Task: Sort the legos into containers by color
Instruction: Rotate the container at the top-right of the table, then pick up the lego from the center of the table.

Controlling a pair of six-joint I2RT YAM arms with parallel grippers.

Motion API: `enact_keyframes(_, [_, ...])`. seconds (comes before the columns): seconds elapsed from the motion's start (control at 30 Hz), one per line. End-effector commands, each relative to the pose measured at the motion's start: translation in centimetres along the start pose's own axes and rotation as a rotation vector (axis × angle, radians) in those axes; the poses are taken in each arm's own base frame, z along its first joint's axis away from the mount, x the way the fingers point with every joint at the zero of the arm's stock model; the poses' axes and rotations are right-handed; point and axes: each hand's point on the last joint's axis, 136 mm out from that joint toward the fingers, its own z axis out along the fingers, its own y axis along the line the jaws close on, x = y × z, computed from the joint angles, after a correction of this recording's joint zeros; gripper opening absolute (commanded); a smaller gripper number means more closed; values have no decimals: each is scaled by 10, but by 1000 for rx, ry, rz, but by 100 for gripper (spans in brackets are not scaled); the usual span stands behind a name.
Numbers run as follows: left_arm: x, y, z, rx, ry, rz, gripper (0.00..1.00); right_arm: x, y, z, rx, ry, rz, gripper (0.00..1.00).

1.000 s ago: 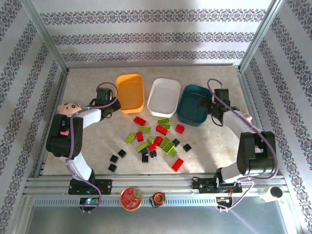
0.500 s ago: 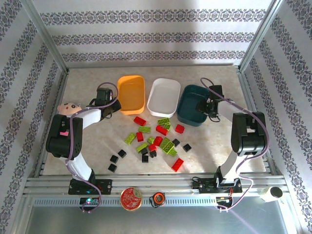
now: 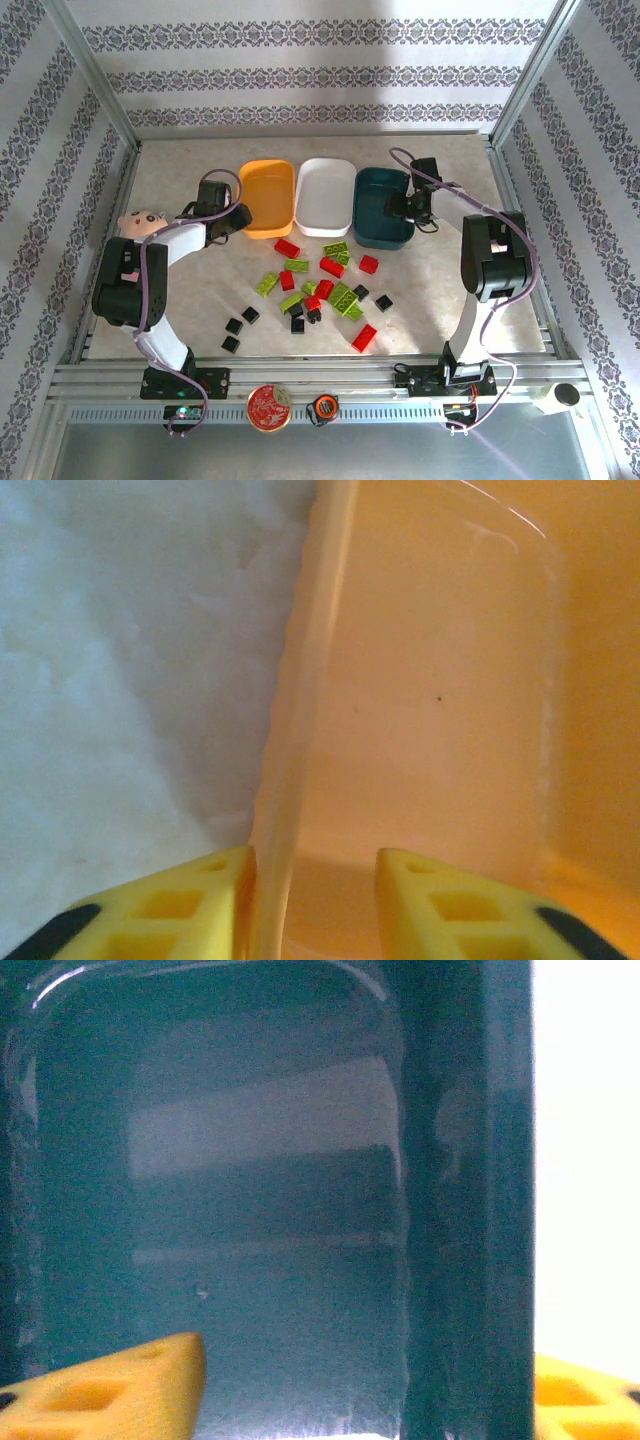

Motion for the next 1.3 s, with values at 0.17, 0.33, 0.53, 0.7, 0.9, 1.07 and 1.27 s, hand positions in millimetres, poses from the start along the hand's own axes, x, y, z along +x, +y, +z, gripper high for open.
enact_keyframes(0.17, [-32,-41,-72,139,-144,11,75,-24,14,-64,-14,-184,12,84])
enact_keyframes(0.33, [-24,-60,-124,243,-230,26,100,16,30,-92,-73,-220,35,85])
enact_keyframes(0.53, [4,-58,-161,361,-277,-38,100,79,56,-85,-56,-203,-15,86])
enact_keyframes(0.7, [28,-52,-170,418,-272,-54,100,121,53,-73,30,-194,-24,85])
enact_keyframes(0.9, [40,-46,-171,449,-281,-85,100,139,58,-55,5,-206,42,85])
enact_keyframes(1.07, [42,-42,-170,436,-281,-85,100,135,64,-46,29,-208,47,85])
enact_keyframes(1.27, [47,-36,-167,416,-277,-90,100,140,61,-31,54,-168,50,78])
